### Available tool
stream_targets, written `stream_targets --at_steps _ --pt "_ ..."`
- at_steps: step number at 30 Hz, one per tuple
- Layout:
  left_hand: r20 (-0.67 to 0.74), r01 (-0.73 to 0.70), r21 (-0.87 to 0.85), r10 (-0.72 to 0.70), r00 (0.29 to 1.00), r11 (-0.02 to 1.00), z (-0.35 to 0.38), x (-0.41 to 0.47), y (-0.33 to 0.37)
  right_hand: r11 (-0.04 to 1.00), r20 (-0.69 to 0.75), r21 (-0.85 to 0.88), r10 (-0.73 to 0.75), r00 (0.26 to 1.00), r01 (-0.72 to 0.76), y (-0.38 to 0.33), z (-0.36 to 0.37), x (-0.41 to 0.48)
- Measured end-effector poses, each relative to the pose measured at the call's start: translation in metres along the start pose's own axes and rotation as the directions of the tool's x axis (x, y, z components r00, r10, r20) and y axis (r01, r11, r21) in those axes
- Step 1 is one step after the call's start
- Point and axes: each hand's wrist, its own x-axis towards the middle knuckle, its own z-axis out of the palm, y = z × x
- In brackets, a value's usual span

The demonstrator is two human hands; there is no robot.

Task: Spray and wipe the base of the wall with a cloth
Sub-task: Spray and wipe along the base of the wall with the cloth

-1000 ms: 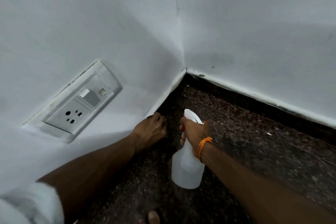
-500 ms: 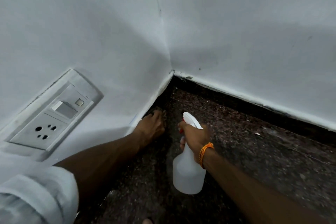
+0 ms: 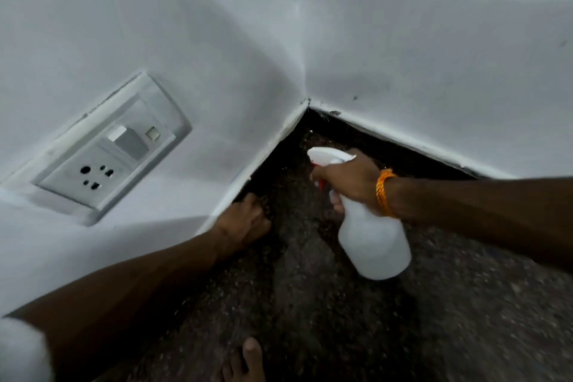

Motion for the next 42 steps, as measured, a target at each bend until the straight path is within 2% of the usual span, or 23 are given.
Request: stream_targets --at_steps 1,6,10,15,17,22,27,29,31,34,37,40,42 --pt "-0.079 0.014 -0.035 -0.016 0.997 0.999 0.010 -0.006 -0.001 1.000 0.008 0.007 0.003 1.000 -0.003 0.001 -0.007 -0.003" --pt "-0.222 0.153 -0.037 -0.158 0.962 0.987 0.002 -0.049 0.006 0.997 -0.037 0.068 0.025 0.999 -0.023 0.027 -0.004 -0.013" --pt "-0.210 0.302 -0.125 -0.323 0.923 0.945 0.019 -0.070 0.014 0.962 0.079 0.236 0.119 0.990 -0.134 0.047 0.029 -0.017" --pt "-0.212 0.321 -0.049 -0.324 0.922 0.946 0.033 -0.069 0.026 0.940 0.168 0.271 0.166 0.972 -0.207 0.055 0.065 -0.031" --pt "-0.241 0.330 -0.006 -0.321 0.916 0.944 0.030 -0.062 0.026 0.934 0.172 0.275 0.187 0.967 -0.230 0.058 0.069 -0.032" --pt "-0.208 0.340 0.019 -0.329 0.921 0.940 0.020 -0.034 0.018 0.928 0.146 0.297 0.189 0.971 -0.225 0.069 0.062 -0.032" --pt "-0.050 0.377 -0.149 -0.388 0.920 0.914 0.009 0.022 0.012 0.899 0.092 0.383 0.189 0.978 -0.210 0.071 0.050 -0.025" --pt "-0.064 0.351 -0.169 -0.366 0.929 0.921 0.003 0.025 0.007 0.888 0.090 0.403 0.202 0.975 -0.221 0.074 0.047 -0.021" --pt "-0.086 0.312 -0.114 -0.322 0.943 0.943 0.006 0.007 0.009 0.880 0.102 0.406 0.225 0.969 -0.247 0.077 0.044 -0.017" --pt "-0.209 0.278 -0.016 -0.275 0.939 0.961 0.020 -0.025 0.007 0.867 0.107 0.403 0.272 0.956 -0.292 0.082 0.038 -0.013" --pt "-0.279 0.289 0.051 -0.264 0.923 0.956 0.018 -0.016 -0.006 0.861 0.112 0.413 0.275 0.955 -0.297 0.086 0.036 -0.010" --pt "-0.245 0.337 0.030 -0.320 0.915 0.941 0.006 0.039 -0.017 0.857 0.102 0.438 0.254 0.962 -0.273 0.081 0.041 -0.008" --pt "-0.192 0.313 -0.052 -0.317 0.929 0.948 -0.005 0.068 -0.022 0.850 0.080 0.474 0.221 0.972 -0.232 0.077 0.043 -0.002"
